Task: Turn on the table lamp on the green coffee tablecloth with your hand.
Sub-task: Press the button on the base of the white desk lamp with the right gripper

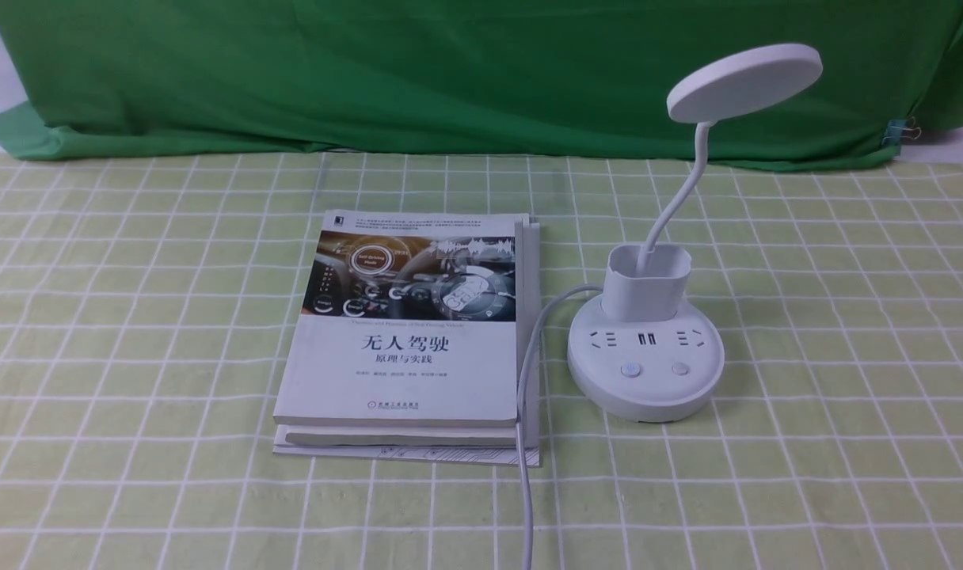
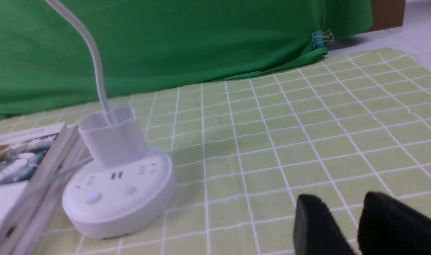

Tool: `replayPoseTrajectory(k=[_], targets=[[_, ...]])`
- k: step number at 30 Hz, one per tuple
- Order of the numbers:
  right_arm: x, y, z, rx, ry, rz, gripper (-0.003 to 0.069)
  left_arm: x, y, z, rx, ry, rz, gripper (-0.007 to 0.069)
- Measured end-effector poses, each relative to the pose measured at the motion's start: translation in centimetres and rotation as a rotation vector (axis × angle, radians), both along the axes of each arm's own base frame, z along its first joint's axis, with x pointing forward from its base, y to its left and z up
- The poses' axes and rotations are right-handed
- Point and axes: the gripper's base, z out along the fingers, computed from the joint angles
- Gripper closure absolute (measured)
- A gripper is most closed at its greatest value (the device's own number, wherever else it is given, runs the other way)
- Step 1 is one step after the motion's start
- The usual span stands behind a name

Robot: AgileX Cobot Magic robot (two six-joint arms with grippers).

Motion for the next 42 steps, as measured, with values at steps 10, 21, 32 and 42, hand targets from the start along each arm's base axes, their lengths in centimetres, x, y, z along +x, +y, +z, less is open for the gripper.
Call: replayPoseTrajectory(k=[10, 21, 32, 42], targets=[[0.0, 0.0, 2.0, 0.525, -0.2, -0.006, 0.0419, 0.0, 0.0, 0.0, 0.0, 0.0, 0.0, 0.0622], [1.1, 1.2, 5.2, 0.224, 0.06, 0.138, 0.0596, 0.0, 0.0, 0.0, 0.0, 0.0, 0.0, 0.0622], [8.9, 5.9, 6.9, -0.277, 0.767, 0.443, 0.0603, 0.0, 0.0, 0.0, 0.0, 0.0, 0.0, 0.0622], [16.6, 8.9, 4.7, -0.371, 0.959, 0.493, 0.0603, 0.0, 0.0, 0.0, 0.0, 0.0, 0.0, 0.0622]])
